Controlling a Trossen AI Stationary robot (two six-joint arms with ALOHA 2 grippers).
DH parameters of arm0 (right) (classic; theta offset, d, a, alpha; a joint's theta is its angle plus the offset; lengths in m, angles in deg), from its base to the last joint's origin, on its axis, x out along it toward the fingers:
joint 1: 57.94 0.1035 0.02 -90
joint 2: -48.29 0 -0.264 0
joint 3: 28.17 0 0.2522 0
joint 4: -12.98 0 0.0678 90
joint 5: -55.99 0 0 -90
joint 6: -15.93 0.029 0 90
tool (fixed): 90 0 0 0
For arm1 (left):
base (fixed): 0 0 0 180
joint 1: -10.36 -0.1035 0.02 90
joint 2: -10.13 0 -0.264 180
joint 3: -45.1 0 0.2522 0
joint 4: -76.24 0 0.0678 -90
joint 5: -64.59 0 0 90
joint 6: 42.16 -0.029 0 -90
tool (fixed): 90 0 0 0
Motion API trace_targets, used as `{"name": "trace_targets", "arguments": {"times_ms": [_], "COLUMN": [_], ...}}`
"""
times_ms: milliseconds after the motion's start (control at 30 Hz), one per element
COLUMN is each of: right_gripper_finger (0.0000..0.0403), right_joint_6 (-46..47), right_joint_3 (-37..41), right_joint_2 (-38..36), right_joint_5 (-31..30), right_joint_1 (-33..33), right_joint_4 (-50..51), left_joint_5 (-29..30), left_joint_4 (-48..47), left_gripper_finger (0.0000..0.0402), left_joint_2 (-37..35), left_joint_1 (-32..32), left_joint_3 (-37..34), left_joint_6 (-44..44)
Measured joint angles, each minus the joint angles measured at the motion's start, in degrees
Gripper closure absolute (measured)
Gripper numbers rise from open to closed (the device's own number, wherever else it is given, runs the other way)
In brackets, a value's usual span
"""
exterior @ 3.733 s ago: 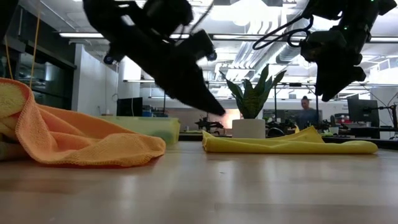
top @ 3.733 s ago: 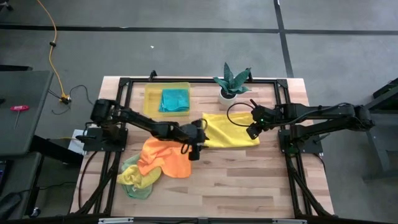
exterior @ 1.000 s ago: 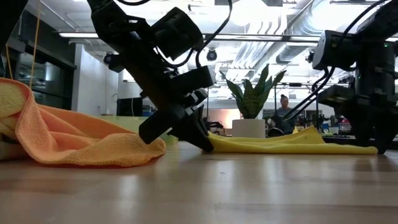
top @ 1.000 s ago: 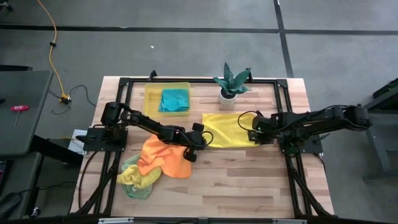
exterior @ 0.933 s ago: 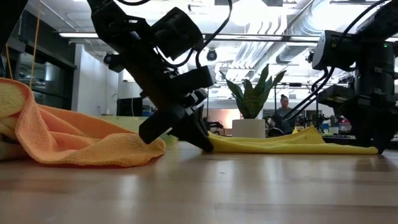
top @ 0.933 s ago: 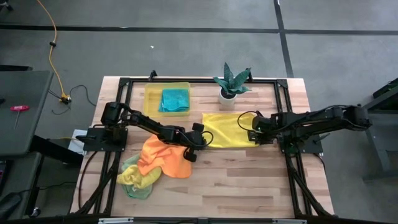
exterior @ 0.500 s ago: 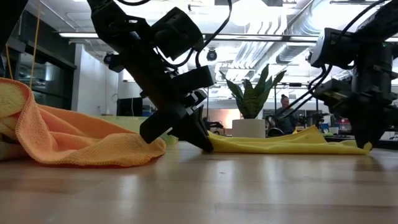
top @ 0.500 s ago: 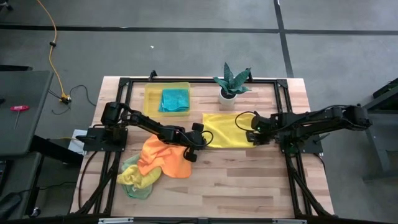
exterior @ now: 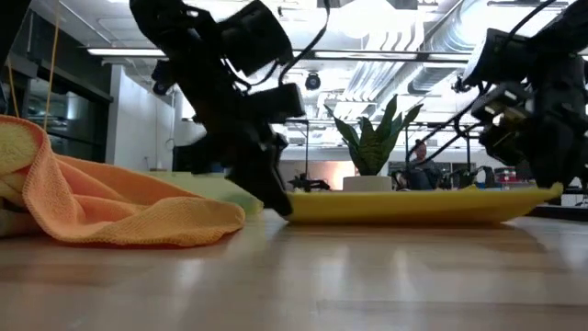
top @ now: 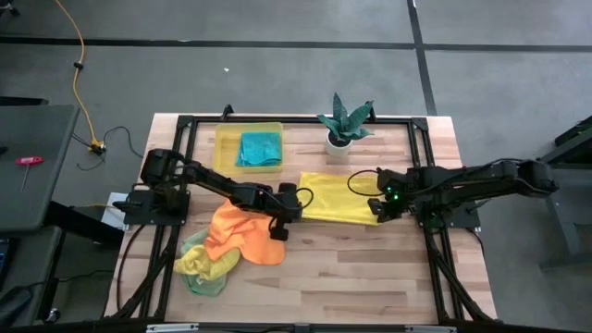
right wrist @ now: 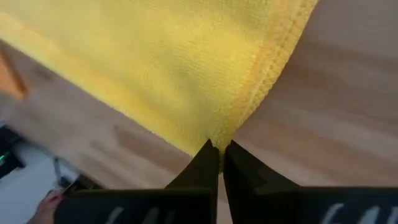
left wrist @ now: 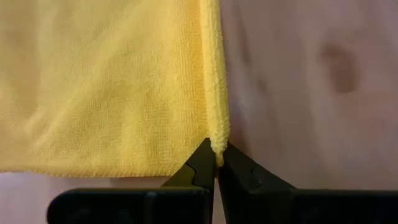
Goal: Fold microfiber towels
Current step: Fold the right yellow microfiber cloth
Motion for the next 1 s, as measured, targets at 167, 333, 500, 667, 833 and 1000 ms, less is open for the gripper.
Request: {"name": "trace_targets", "arguments": {"times_ms": [167,333,500,667,833,1000], "right_gripper_finger": [0.0402,0.0402,0.0403,0.0403,0.0403,0.0403], "right_joint_6": [1.5,4.9,8.1,10.4,12.7,14.5], "right_joint_3": [0.0,0.0,0.0,0.0,0.0,0.0], "right_joint_2": [-5.0,-9.4,-10.9,-11.0,-11.0,-11.0], "right_joint_5": [1.4,-2.5,-9.7,-15.5,-21.4,-24.6], "right_joint_1": [0.0,0.0,0.0,0.0,0.0,0.0], "right_joint_4": [0.3,-0.2,-0.5,-1.4,-1.6,-1.7], "left_joint_5": [-4.9,-5.1,-5.1,-4.8,-1.1,-0.6], "left_joint_4": [-2.3,-2.6,-2.7,-3.0,-2.7,-2.5], "left_gripper_finger": [0.0402,0.0402,0.0402,0.0402,0.0401,0.0401], "left_joint_2": [-4.2,-7.8,-8.1,-7.5,-7.5,-6.4], "left_joint_1": [-0.1,-1.8,-4.8,-6.9,-7.6,-7.8], "left_joint_3": [0.0,-0.1,0.0,-0.1,0.0,0.0], "left_joint_6": [2.9,4.2,6.0,8.8,10.7,11.4]}}
